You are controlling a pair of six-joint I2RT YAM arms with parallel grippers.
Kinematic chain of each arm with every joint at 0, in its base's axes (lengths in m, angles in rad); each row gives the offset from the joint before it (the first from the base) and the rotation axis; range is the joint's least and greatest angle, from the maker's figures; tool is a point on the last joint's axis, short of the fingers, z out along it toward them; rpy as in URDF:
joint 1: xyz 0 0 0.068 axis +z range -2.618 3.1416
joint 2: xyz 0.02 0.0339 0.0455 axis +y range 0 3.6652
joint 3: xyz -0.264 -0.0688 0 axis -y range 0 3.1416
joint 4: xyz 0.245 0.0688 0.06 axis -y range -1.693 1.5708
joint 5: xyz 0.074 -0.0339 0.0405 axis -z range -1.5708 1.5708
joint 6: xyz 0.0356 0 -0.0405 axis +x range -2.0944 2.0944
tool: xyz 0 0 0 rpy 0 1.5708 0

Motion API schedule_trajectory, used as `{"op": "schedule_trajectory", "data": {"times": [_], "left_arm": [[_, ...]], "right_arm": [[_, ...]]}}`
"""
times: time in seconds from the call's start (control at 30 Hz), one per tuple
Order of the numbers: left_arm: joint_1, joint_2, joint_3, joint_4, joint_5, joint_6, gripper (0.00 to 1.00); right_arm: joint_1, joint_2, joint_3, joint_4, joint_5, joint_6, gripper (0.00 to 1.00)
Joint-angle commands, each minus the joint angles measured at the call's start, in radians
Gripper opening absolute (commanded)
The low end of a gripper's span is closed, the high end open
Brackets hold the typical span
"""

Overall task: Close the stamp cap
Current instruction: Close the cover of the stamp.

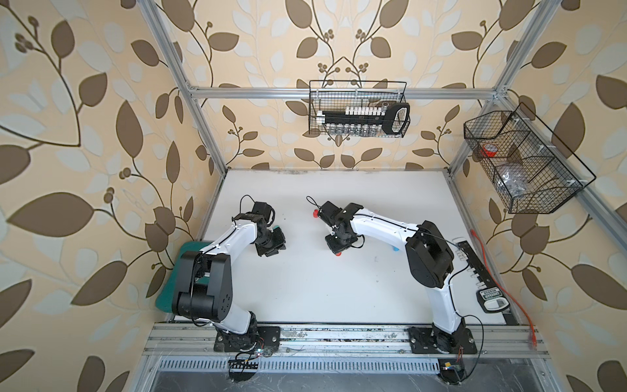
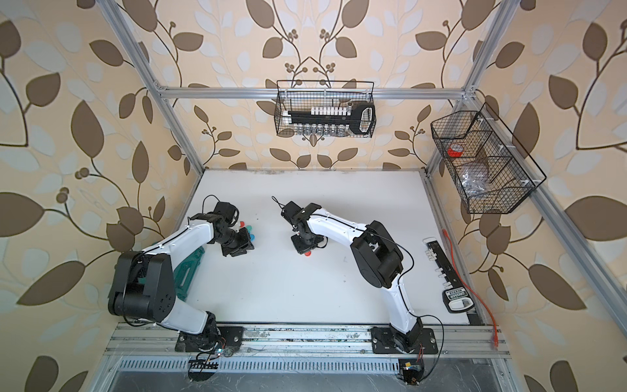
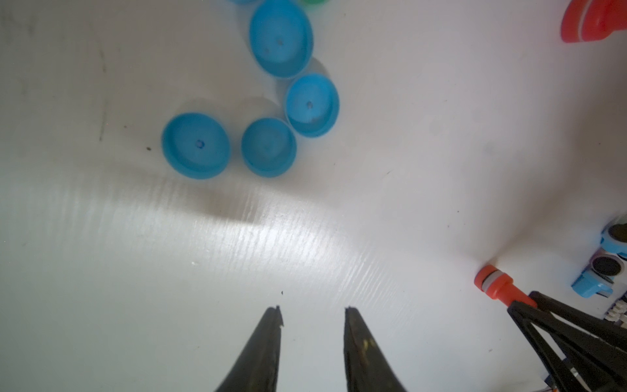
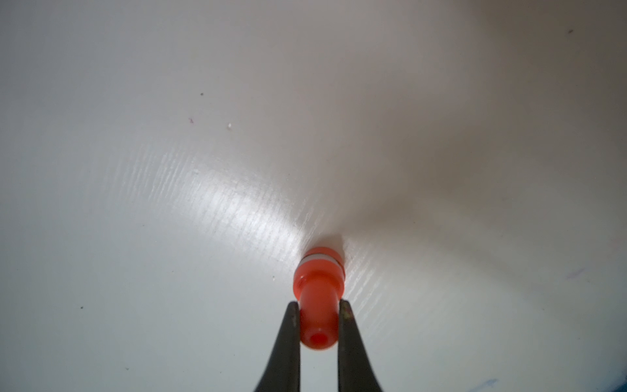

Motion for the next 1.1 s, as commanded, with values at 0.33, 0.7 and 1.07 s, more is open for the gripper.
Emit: {"op": "schedule_trajectory", "data": {"times": [0.33, 0.7, 1.07], "left_arm": [[0.011, -0.016, 0.011, -0.010, -0.006, -0.005, 0.34], [0.010, -0.024, 0.008, -0.014, -0.007, -0.010, 0.34], [0.009, -0.023, 0.009, -0.013, -0.006, -0.013, 0.34]], "right_arm": [[-0.006, -0.046, -0.047, 0.006, 0.009, 0.005, 0.01], [-0.004, -0.063, -0.065, 0.015, 0.013, 0.007, 0.00], [-0.004, -0.083, -0.072, 0.022, 0.020, 0.002, 0.01]]}}
